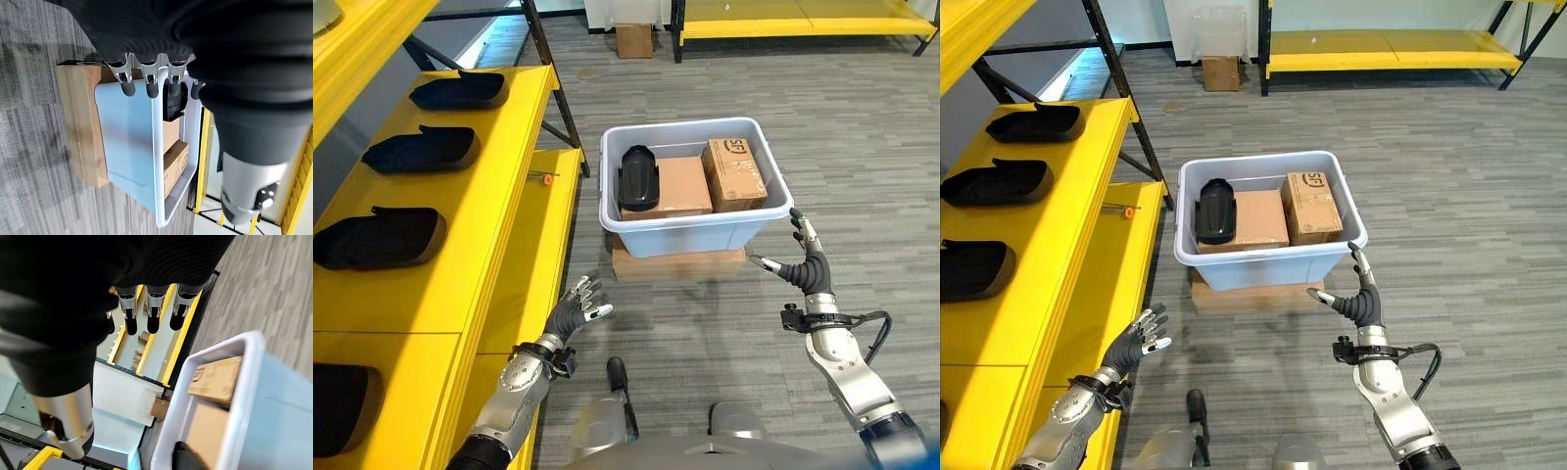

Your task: Move parts from the plastic box to the shelf.

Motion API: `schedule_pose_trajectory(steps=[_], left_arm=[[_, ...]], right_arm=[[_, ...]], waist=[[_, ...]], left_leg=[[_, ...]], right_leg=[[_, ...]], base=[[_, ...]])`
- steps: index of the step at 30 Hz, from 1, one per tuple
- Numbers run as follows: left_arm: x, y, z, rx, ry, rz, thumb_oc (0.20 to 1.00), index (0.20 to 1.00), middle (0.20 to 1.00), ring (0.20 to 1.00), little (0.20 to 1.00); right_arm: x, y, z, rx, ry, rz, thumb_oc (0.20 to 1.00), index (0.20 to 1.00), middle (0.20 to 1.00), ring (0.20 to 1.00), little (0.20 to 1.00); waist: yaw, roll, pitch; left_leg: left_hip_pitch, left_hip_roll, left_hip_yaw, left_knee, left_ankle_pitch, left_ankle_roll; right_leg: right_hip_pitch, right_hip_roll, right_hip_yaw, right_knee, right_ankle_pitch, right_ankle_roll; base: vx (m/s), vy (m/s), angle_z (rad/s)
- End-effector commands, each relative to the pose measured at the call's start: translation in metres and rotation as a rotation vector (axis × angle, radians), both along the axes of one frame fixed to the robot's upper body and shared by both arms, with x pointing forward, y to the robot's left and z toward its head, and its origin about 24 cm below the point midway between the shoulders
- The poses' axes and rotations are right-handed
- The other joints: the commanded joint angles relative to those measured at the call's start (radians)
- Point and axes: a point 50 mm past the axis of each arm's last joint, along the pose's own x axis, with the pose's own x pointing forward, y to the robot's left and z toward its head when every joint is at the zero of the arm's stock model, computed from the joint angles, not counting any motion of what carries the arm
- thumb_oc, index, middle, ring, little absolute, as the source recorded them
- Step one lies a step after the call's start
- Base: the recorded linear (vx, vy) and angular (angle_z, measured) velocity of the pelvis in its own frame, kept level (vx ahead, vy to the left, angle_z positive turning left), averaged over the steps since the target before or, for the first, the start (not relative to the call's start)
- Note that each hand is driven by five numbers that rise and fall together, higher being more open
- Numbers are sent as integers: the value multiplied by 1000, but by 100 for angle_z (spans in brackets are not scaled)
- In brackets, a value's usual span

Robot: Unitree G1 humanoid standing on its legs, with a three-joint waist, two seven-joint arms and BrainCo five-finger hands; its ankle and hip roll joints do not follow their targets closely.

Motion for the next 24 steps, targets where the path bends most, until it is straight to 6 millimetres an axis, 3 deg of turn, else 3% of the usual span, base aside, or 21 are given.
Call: schedule_pose_trajectory(steps=[1,10,12,14,15,17,19,20,21,22,24], left_arm=[[3,-7,12,-35,-86,-10,1000,1000,1000,1000,1000],[2,-3,13,12,-91,-29,1000,1000,1000,1000,1000],[3,-3,14,23,-94,-46,1000,1000,1000,1000,1000],[5,-4,15,16,-94,-52,1000,1000,1000,1000,1000],[7,-5,15,15,-95,-62,1000,1000,1000,1000,1000],[8,-8,16,0,-97,-69,1000,1000,1000,1000,1000],[7,-14,15,-11,-89,-68,1000,1000,1000,1000,1000],[7,-17,14,-18,-86,-68,1000,1000,1000,1000,1000],[8,-18,14,-20,-86,-71,1000,1000,1000,1000,1000],[11,-22,17,-28,-95,-92,1000,1000,1000,1000,1000],[12,-23,19,-24,-102,-104,1000,1000,1000,1000,1000]], right_arm=[[9,-1,32,-15,-144,41,1000,1000,1000,1000,1000],[16,12,46,24,-218,68,1000,1000,1000,1000,1000],[18,14,49,47,-230,59,1000,1000,1000,1000,1000],[19,15,50,54,-232,51,1000,1000,1000,1000,1000],[19,16,49,62,-226,46,1000,1000,1000,1000,1000],[21,20,48,65,-218,47,1000,1000,1000,1000,1000],[23,25,45,64,-201,59,1000,1000,1000,1000,1000],[25,27,45,63,-201,65,1000,1000,1000,1000,1000],[25,27,45,61,-203,67,1000,1000,1000,1000,1000],[24,24,46,49,-213,67,1000,1000,1000,1000,1000],[22,22,47,47,-220,74,1000,1000,1000,1000,1000]], waist=[[12,37,-27],[50,21,-37],[57,9,-44],[58,-6,-50],[61,-17,-54],[72,-18,-56],[72,-7,-50],[66,-5,-43],[65,2,-44],[53,1,-30],[34,-1,-17]], left_leg=[[-12,58,-1,30,-105,-32],[-6,18,22,37,-164,12],[-2,-3,38,37,-186,34],[11,-31,46,25,-202,57],[18,-52,44,16,-213,74],[31,-62,42,7,-224,92],[62,-60,36,-7,-227,94],[81,-62,31,-15,-226,85],[80,-55,29,-18,-222,80],[94,-48,10,-23,-222,63],[115,-39,0,-23,-240,54]], right_leg=[[-51,150,-79,87,8,-75],[-96,116,-136,142,35,-43],[-113,110,-144,203,59,-21],[-132,107,-133,292,112,13],[-149,120,-109,377,185,48],[-195,130,-108,524,263,84],[-260,127,-123,592,260,82],[-278,108,-141,539,216,65],[-284,112,-145,510,211,56],[-283,82,-173,247,192,21],[-313,44,-176,63,252,31]], base=[[110,137,6],[51,119,-1],[46,177,-6],[41,164,11],[48,167,10],[74,136,-2],[154,51,-34],[165,-21,-44],[215,-158,-28],[175,-187,-11],[208,-243,20]])
